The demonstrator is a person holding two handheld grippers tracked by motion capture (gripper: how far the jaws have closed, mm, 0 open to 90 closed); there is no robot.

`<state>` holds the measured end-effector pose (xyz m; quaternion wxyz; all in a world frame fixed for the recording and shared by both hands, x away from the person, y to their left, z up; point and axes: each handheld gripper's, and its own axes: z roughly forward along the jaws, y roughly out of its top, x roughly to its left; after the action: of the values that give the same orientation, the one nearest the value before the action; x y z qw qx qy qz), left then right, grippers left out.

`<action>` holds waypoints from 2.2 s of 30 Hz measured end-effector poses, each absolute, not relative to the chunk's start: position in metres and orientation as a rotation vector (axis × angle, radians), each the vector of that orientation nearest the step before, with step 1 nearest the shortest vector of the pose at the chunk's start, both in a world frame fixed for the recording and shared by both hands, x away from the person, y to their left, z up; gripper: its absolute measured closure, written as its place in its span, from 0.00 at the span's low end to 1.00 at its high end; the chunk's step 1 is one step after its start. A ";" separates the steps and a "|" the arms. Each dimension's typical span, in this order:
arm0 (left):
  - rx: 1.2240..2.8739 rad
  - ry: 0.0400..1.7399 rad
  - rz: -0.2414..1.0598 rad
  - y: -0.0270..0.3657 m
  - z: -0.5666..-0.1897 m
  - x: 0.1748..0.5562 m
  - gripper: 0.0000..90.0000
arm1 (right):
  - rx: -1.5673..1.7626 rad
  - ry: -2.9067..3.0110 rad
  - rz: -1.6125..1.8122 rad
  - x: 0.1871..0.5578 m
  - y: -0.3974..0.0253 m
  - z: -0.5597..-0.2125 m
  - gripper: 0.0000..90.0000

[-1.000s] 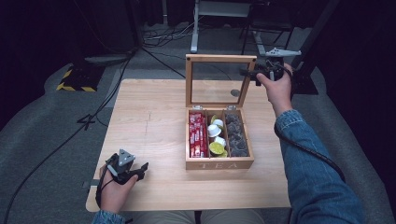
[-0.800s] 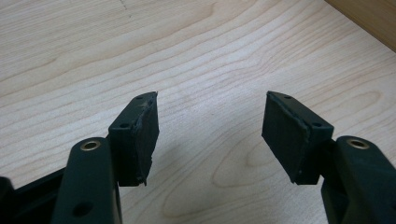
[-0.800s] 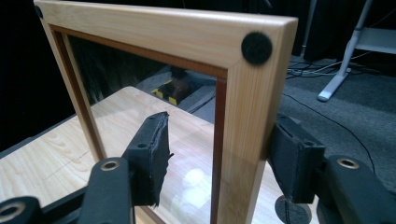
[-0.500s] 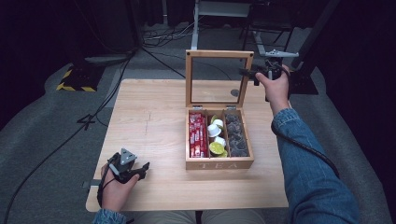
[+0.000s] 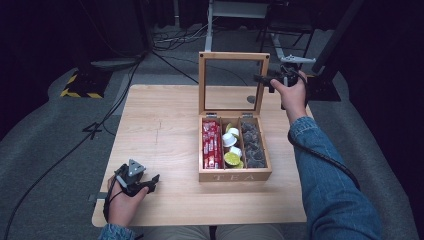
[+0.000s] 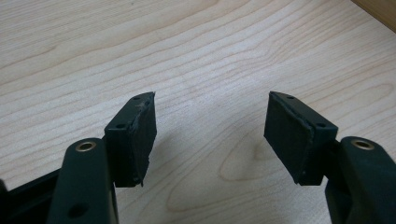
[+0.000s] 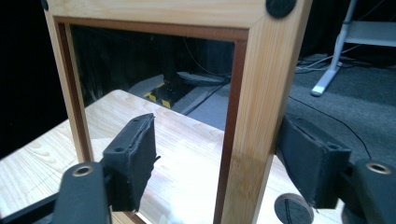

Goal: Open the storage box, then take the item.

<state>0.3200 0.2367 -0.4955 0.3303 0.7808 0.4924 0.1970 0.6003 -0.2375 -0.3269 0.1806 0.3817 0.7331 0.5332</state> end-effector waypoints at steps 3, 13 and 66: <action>2.043 1.290 0.513 0.237 -0.496 0.320 0.38 | 1.100 2.070 1.480 0.601 -0.238 -0.329 0.31; 2.029 1.297 0.512 0.238 -0.494 0.321 0.38 | 1.093 2.064 1.485 0.591 -0.248 -0.327 0.31; 2.072 1.286 0.475 0.225 -0.500 0.351 0.31 | 0.765 2.424 1.427 0.443 -0.153 -0.340 0.55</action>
<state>0.3506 0.2249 -0.5002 0.3226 0.7895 0.4898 0.1810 0.4432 -0.1528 -0.3403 0.1131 0.2607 0.8262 0.4864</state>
